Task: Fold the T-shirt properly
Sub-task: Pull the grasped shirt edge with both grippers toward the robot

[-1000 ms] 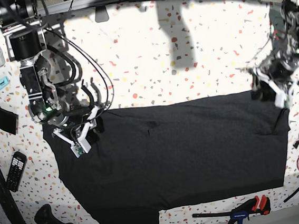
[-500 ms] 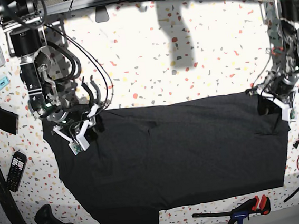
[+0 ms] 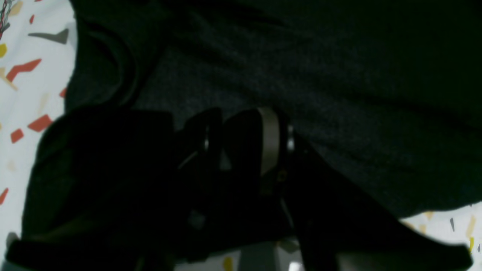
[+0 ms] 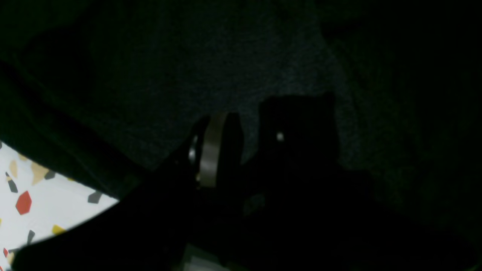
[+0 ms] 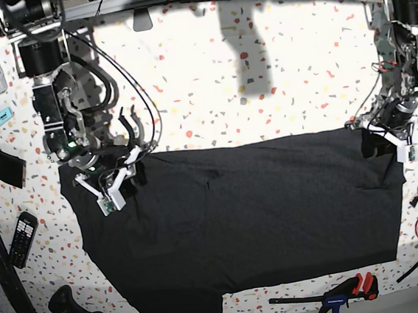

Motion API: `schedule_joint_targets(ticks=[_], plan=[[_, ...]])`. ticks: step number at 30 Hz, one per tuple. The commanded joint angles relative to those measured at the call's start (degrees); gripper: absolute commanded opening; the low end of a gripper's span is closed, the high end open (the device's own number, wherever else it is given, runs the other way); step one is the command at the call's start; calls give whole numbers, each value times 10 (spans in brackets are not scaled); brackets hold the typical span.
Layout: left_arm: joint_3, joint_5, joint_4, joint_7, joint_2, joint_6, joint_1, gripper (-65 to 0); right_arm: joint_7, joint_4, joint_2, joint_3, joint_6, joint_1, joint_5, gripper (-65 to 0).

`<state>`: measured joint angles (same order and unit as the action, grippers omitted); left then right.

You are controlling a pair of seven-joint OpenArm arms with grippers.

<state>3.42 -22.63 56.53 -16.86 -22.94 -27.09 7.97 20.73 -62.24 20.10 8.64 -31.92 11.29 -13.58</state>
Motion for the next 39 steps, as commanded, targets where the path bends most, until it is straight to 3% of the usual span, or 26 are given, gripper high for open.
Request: schedule_joint_targets(ticks=[1,4,9,21,27,39], plan=[[-1,16,-2,-77,-4,-4,5,-496,43,4,-1,3,2,0,14,-488],[-1,15,-2,-140,-4,-13,26,-496,43,4,-3,3,3,3,15,-488],[-1,15,-3,-162,2,-15,39,-496,55,4,-3,3,7,4,17,-488],[-1,-2,-3,-146,12,-17,24,-495,44,4,-6,3,7,-6,16,-488],[-1,-44,3,-160,10,-17,-4,-495,96,3,-5,3,6,-10,16,-488],[-1,-48,123,-162,2,-16,-99,-495,97,-23,-2,-24,3,-74,14,-488]])
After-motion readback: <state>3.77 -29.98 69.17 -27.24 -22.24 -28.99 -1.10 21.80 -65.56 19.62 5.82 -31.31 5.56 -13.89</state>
